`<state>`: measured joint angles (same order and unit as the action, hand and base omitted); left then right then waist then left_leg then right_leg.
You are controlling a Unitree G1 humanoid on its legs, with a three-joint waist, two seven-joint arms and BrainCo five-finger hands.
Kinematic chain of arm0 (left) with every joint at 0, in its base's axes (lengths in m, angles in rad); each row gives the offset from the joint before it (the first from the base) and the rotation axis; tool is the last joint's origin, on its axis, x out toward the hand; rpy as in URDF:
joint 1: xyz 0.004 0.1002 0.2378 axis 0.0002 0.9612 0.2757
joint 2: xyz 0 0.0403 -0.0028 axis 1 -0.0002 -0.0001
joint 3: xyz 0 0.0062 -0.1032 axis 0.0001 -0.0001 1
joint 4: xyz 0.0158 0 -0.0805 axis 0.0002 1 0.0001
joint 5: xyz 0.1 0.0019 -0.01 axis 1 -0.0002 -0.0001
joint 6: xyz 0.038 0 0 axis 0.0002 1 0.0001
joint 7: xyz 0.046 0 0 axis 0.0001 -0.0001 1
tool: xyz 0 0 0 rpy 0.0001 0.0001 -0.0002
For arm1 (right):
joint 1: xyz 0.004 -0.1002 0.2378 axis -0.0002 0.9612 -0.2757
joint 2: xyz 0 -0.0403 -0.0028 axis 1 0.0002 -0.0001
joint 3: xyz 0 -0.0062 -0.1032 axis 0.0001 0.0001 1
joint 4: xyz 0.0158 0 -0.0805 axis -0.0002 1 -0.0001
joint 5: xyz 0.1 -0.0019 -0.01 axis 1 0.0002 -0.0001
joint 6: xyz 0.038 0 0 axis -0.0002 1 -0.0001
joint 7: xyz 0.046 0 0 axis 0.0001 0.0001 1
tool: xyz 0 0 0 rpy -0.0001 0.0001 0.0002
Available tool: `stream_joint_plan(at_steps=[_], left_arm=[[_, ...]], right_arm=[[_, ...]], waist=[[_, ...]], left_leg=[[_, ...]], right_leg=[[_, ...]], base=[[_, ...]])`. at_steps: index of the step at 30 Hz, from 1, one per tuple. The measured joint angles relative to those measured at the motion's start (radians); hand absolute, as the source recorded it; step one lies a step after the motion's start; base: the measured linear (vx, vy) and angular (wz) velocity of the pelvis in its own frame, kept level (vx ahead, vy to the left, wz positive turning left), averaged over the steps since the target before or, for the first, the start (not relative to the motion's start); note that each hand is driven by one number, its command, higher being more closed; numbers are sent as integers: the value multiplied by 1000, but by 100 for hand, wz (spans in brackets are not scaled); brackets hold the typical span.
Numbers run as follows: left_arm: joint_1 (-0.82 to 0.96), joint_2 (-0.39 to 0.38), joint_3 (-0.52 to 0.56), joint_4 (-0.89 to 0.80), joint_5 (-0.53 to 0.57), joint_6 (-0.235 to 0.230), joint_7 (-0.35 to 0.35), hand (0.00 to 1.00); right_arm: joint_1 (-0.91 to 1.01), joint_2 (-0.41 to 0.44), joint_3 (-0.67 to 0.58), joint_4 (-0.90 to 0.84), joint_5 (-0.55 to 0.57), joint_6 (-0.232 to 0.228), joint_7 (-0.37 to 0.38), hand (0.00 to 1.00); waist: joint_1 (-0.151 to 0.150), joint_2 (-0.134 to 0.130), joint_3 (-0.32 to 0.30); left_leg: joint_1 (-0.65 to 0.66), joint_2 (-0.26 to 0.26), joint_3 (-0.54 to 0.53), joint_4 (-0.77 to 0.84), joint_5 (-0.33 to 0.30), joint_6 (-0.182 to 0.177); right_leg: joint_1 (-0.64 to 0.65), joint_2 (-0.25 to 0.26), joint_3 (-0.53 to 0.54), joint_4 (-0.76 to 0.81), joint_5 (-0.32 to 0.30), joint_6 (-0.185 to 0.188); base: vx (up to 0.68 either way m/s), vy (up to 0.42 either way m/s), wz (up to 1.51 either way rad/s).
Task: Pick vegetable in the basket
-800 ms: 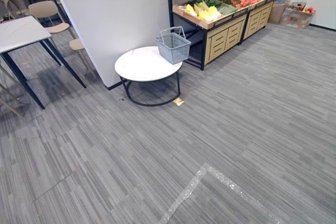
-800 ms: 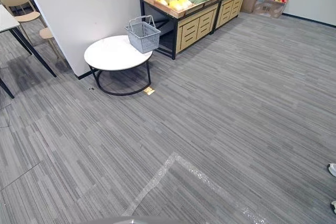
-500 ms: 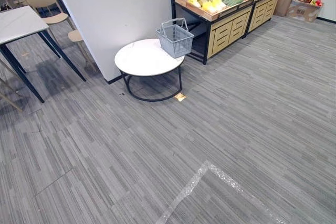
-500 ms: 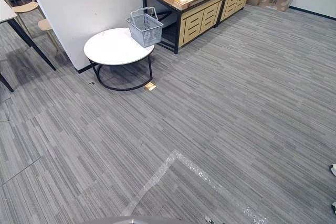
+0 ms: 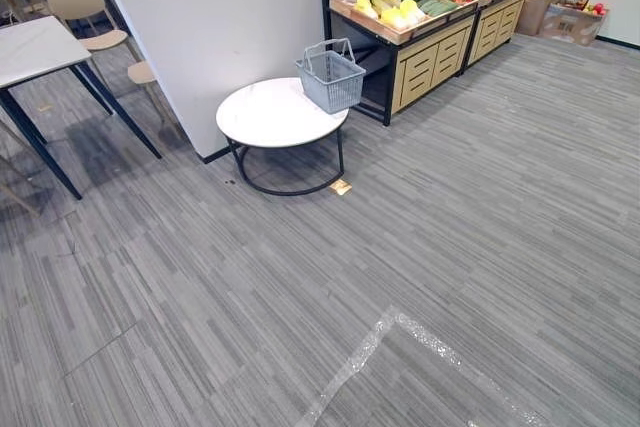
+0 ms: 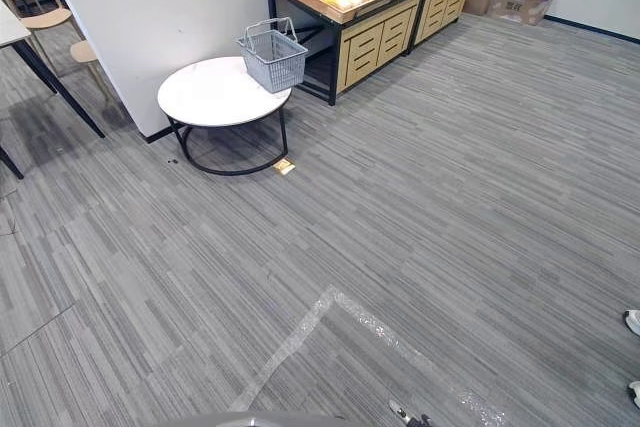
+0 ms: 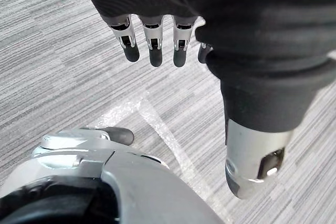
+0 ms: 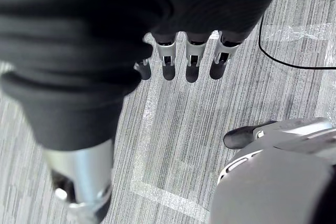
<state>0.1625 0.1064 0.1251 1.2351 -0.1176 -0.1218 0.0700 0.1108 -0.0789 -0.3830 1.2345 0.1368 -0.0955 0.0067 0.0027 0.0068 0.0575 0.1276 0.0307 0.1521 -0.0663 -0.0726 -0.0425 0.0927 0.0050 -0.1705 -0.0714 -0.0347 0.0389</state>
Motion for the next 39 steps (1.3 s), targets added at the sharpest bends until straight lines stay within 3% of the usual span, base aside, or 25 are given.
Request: stream_joint_plan(at_steps=[20, 23, 24, 26, 27, 28, 29, 31, 32, 33, 35, 36, 37, 39], left_arm=[[-14, 4, -2, 19, 0, 1, -6, 0], [-41, 9, 0, 15, -37, 0, 6, 0], [-47, 12, 1, 13, -38, 0, 8, 0], [-51, 19, 12, -20, -45, 0, 13, 0], [-50, 19, 31, -27, -60, 0, 12, 0], [-42, -2, 83, -53, -76, 0, 11, 0], [-34, -28, 131, -76, -77, 0, 12, 0], [-11, -36, 157, -97, -78, 0, 11, 0], [-11, -44, 154, -110, -80, 0, 9, 0], [-10, -44, 150, -111, -83, -1, 9, 0], [-11, -43, 128, -109, -108, -1, 10, 0], [-9, -42, 115, -109, -107, -1, 11, 0], [-4, -46, 109, -107, -106, 0, 11, 0], [4, -59, 111, -107, -104, -1, 13, 0]], right_arm=[[-8, 2, 2, -2, 41, 0, 2, 0], [-43, 1, 7, -6, 85, -2, -1, 0], [-49, 2, 9, -6, 97, -2, -2, 0], [-52, 10, 39, -10, 111, -7, -4, 0], [-51, 8, 39, -8, 112, -9, -4, 0], [-39, 10, 42, -11, 114, -8, -5, 0], [-27, 4, 51, -32, 114, -8, -8, 0], [-16, 4, 75, -52, 114, -10, -14, 0], [-24, 2, 79, -55, 114, -10, -16, 0], [-35, 1, 78, -54, 114, -9, -18, 0], [-81, 0, 76, -48, 114, -9, -19, 0], [-93, 5, 77, -49, 114, -9, -19, 0], [-97, 10, 80, -52, 113, -9, -19, 0], [-92, 10, 98, -66, 105, -9, -19, 0]], waist=[[-1, 0, 9], [-2, 0, 49], [-3, -6, 60], [1, -20, 103], [-1, -26, 112], [1, -21, 120], [4, -1, 130], [13, -5, 140], [25, -10, 137], [29, -13, 135], [34, -8, 140], [38, -5, 140], [41, 4, 135], [47, 25, 125]], left_leg=[[3, 3, 22, 2, -6, -9], [-45, 13, 28, 39, -13, -11], [-65, 17, 28, 73, -29, -15], [-195, 55, 29, 370, -116, -60], [-240, 67, 30, 480, -117, -62], [-328, 105, 26, 695, -95, -48], [-388, 147, 26, 866, -41, -3], [-443, 160, 23, 1017, 27, 8], [-473, 147, 18, 1025, -20, 1], [-492, 132, 12, 1003, -39, -4], [-542, 87, -3, 770, -57, -6], [-544, 76, -1, 623, -38, -6], [-541, 72, -3, 415, 20, -15], [-541, 87, 1, 185, 92, -23]], right_leg=[[2, 2, 12, -7, 4, 7], [-69, 1, 10, 79, -35, -18], [-85, 0, 9, 103, -51, -22], [-105, 0, -7, 165, -101, -56], [-94, -2, -11, 169, -107, -60], [-71, 5, -18, 178, -120, -71], [-33, 21, -19, 186, -138, -78], [13, 20, -1, 191, -162, -87], [19, 10, 20, 199, -170, -90], [19, 5, 29, 195, -170, -90], [14, -17, 56, 169, -171, -90], [16, -26, 65, 156, -176, -83], [26, -32, 75, 143, -187, -64], [48, -32, 94, 141, -226, -35]], base=[[-11, -8, -3], [-33, -31, -4], [-55, -55, 2], [-52, -86, 15], [-22, -110, 17], [30, -81, 4], [100, -62, -1], [199, 4, -17], [199, 26, -29], [180, 35, -32], [223, 93, -33], [340, 159, -36], [329, 148, -27], [436, 215, -31]])
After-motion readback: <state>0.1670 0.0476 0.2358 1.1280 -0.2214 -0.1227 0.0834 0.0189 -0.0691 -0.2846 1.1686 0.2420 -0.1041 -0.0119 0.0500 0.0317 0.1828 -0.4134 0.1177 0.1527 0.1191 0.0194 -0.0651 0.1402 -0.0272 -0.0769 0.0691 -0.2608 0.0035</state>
